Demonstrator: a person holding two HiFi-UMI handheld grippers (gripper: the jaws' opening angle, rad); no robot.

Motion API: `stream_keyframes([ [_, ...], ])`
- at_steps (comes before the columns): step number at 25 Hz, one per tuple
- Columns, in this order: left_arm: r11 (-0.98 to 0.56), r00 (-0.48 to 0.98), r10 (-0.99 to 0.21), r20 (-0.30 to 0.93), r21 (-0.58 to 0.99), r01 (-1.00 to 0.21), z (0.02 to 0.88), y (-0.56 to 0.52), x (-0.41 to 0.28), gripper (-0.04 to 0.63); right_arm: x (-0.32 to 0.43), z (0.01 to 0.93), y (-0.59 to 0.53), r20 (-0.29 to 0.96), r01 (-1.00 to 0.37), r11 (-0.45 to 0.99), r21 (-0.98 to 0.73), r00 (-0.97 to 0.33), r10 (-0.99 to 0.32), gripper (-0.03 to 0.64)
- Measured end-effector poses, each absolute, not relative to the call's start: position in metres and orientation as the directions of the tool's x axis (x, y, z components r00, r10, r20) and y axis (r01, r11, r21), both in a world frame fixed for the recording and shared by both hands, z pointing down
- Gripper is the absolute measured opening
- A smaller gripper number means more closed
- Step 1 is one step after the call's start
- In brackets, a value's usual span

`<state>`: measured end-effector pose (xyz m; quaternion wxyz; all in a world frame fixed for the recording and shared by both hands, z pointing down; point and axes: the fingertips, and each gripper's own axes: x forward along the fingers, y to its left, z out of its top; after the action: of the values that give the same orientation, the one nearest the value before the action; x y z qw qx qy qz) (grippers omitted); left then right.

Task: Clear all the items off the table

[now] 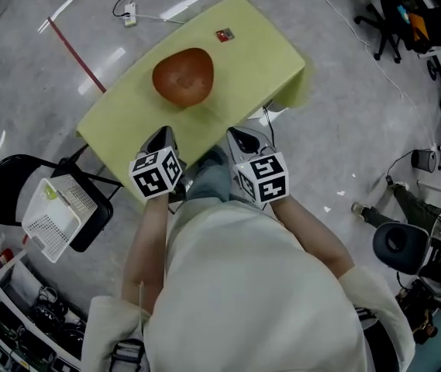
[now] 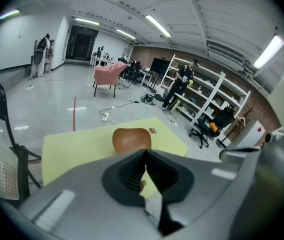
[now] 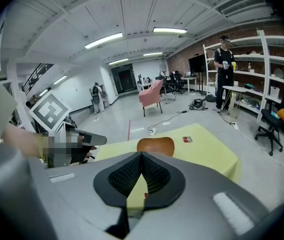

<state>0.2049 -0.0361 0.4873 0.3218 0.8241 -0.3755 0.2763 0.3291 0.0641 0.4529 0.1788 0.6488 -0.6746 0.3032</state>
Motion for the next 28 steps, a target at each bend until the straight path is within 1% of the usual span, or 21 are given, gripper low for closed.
stream_keyframes([
  [12, -0.411, 0.476, -0.479, 0.738, 0.291, -0.864, 0.523, -0.11, 0.222, 0.009, 0.37, 0.483, -0.025, 0.657, -0.979, 0.034, -0.2, -0.16, -0.737, -0.002],
  [21, -0.36, 0.434, -0.458, 0.776, 0.284, -0.888, 0.569, -0.144, 0.228, 0.011, 0.4, 0.522, -0.074, 0.693, -0.978, 0.017, -0.207, -0.159, -0.704, -0.002],
  [28, -0.338, 0.42, -0.447, 0.79, 0.286, -0.897, 0.607, -0.174, 0.233, 0.044, 0.413, 0.561, -0.113, 0.716, -0.978, 0.014, -0.206, -0.161, -0.679, -0.002],
])
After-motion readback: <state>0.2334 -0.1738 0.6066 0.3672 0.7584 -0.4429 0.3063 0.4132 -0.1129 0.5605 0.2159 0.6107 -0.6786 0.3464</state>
